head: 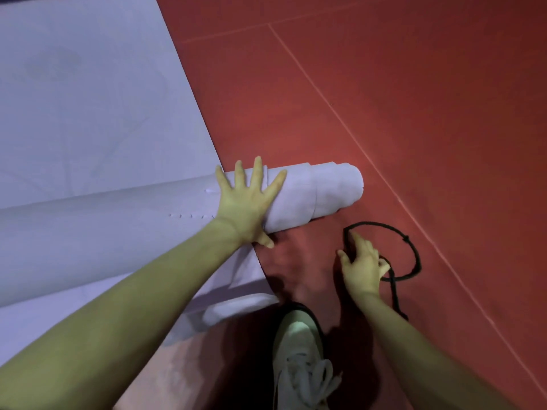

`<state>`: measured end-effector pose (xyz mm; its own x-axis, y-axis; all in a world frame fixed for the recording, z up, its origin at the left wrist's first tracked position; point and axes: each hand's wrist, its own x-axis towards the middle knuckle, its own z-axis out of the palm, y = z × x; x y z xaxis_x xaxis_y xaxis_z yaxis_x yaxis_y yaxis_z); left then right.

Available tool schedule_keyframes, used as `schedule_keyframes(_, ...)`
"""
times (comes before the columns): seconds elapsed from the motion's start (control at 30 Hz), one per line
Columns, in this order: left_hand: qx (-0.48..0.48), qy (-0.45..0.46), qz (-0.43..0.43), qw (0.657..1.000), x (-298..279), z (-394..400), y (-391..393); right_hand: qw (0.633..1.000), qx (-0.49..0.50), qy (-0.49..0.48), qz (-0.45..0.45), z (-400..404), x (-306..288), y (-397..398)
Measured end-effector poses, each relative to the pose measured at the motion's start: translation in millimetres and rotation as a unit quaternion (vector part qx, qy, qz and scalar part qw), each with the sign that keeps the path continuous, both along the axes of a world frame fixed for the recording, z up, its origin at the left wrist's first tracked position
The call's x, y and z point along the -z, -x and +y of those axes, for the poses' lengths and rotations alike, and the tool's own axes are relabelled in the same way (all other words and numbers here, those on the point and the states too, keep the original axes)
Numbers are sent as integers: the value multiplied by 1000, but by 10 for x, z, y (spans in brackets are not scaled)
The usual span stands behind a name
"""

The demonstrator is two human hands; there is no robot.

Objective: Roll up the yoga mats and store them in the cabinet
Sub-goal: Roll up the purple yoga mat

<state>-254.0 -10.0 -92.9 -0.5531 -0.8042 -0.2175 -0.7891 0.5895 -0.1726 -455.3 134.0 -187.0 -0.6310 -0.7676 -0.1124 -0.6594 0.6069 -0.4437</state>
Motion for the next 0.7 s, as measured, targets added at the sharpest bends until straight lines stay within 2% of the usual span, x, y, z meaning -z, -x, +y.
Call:
schedule_keyframes(0.1, 15, 14, 3, 1000, 14, -25, -8, 998, 51, -16, -34, -26, 37, 62)
schedule_keyframes(0.23, 22, 33, 24, 999, 56, 16, -37, 998, 56, 3, -32, -60, -9, 122)
schedule_keyframes(0.4, 35, 85, 98, 991, -1, 36, -162, 979, 42, 153, -129, -185, -253, 62)
schedule_keyframes(0.53, 25, 107, 129, 985, -299, 82, -286, 958, 35, 233, -166, -333, -685, -6)
schedule_keyframes(0.7, -3, 153, 195, 969, -917, 83, -491, 901, -9, 327, -284, -536, -1441, -132)
